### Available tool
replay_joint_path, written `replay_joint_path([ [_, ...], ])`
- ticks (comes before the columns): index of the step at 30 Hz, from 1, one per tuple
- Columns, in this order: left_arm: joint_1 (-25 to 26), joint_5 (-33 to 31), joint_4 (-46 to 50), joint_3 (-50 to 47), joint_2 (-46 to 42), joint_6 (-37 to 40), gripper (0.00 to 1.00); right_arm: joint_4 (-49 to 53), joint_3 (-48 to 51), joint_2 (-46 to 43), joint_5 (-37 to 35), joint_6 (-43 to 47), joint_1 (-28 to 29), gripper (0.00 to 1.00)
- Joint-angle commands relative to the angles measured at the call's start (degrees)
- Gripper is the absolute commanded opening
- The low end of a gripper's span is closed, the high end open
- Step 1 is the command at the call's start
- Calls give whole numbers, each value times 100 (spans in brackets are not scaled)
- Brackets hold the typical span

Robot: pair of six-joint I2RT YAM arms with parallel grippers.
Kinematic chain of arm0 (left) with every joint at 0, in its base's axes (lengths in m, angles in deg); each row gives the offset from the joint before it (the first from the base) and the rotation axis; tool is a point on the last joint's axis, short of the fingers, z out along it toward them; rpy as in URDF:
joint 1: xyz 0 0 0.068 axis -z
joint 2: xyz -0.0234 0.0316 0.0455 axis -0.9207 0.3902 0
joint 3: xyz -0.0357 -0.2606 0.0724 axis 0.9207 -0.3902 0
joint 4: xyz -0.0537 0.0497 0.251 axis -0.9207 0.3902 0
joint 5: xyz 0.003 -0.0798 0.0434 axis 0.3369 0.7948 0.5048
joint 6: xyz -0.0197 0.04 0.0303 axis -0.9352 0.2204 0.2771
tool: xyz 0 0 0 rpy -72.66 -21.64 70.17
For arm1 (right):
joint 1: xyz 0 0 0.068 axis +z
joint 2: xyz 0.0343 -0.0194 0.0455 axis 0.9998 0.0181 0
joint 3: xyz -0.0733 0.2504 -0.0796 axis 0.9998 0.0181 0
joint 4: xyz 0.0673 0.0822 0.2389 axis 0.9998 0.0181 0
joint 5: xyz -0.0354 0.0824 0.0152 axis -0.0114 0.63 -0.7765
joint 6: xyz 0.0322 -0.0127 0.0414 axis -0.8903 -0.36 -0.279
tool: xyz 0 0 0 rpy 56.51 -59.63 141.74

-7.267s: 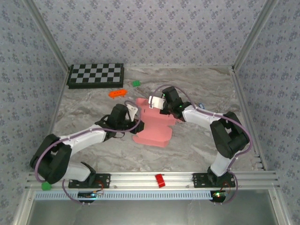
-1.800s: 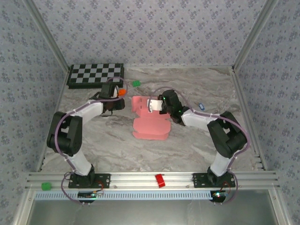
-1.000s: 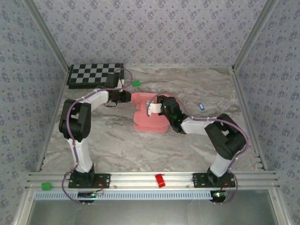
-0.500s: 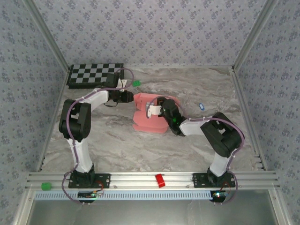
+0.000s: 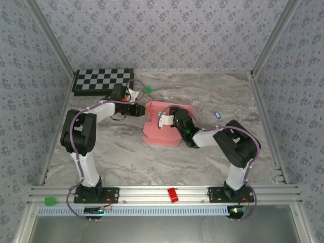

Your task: Fold the paper box

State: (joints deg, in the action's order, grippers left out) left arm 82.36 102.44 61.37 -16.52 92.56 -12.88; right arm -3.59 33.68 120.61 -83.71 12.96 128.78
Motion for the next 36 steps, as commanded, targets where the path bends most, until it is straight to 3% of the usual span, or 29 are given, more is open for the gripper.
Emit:
replay_joint_path([
  [1, -13, 475, -443, -146, -303, 322, 41, -166, -17, 73, -86, 49, 50, 0],
  [18, 327, 743, -689, -339, -328, 999, 46, -229, -14, 152, -119, 82, 57, 0],
  [36, 664, 60, -1182, -157, 144, 426, 40, -243, -55, 205, -155, 116, 62, 0],
])
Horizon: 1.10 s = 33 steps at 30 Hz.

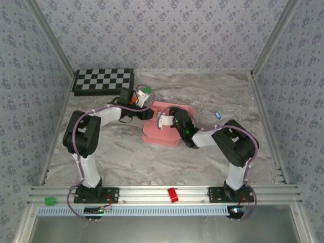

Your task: Fold the paper box

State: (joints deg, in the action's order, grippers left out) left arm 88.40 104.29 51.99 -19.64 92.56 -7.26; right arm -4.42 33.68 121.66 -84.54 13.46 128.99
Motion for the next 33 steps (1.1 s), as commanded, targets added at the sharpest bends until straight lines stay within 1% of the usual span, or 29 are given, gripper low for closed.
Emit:
replay_joint_path([
  [1, 69, -194, -314, 128, 151, -196, 39, -156, -66, 100, -72, 49, 40, 0],
  [10, 122, -840, -604, 54, 171, -612, 30, -126, -113, 142, -89, 43, 56, 0],
  [12, 139, -882, -637, 58, 212, -656, 31, -122, -124, 144, -89, 40, 62, 0],
  [15, 158, -900, -699, 61, 266, -697, 34, -111, -120, 153, -85, 30, 66, 0],
  [21, 218, -1086, -703, 150, 397, -810, 32, -74, -127, 173, -89, 9, 69, 0],
  [26, 321, -1359, -873, 23, 336, -790, 23, -24, -165, 160, -98, -39, 66, 0],
  [28, 364, -1434, -922, -16, 305, -736, 16, -3, -175, 130, -91, -134, 61, 0],
  [29, 367, -1441, -923, -25, 299, -729, 10, 40, -185, 105, -81, -184, 60, 0],
  [33, 393, -1581, -930, -70, 254, -712, 1, 93, -204, 61, -89, -268, 70, 0],
])
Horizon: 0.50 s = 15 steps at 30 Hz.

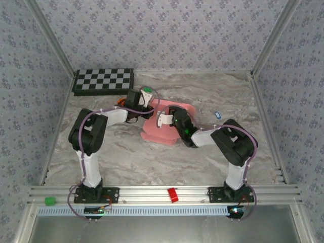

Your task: Fold the paper box

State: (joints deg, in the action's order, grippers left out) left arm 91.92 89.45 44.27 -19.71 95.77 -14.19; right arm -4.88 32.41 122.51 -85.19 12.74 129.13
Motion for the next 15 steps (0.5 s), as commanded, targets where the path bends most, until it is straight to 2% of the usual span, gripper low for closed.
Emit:
replay_joint_path([
  [1, 45, -161, -149, -79, -97, -15, 0, 122, -83, -33, -51, -219, 62, 0],
  [2, 67, -236, -130, -106, -136, 1, 0, 75, -84, -45, -74, -244, 69, 0],
  [7, 154, -756, 121, -187, -433, -58, 0, -22, -61, -287, -164, -494, 130, 27],
  [9, 187, -948, 312, -218, -570, -136, 0, 203, -95, -497, -206, -735, 169, 49],
  [11, 198, -1091, 489, -253, -704, -273, 0, 473, -123, -767, -233, -995, 236, 64],
  [15, 193, -1414, 793, -378, -1056, -705, 0, 1362, -342, -1335, -442, -1805, 437, 79],
])
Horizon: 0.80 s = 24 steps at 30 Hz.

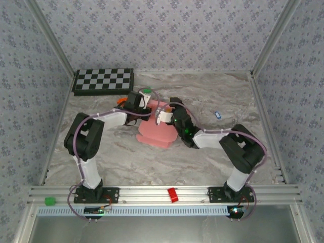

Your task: Fold the paper box

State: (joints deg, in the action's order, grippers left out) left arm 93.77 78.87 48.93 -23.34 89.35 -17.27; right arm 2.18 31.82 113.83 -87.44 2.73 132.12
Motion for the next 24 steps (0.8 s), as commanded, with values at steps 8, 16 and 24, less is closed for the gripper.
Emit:
replay_joint_path([
  [8, 59, -1098, 1195, -86, -1058, -1379, 0, 3460, -1341, -1150, -769, -3792, 182, 86],
  [16, 85, -1009, 2186, -53, -1522, -2252, 0, 6388, -2725, -1217, 22, -6474, -244, 85],
  [24, 150, -886, 2876, 133, -1526, -2488, 0, 6828, -3000, -1235, 1826, -7423, -1036, 73],
])
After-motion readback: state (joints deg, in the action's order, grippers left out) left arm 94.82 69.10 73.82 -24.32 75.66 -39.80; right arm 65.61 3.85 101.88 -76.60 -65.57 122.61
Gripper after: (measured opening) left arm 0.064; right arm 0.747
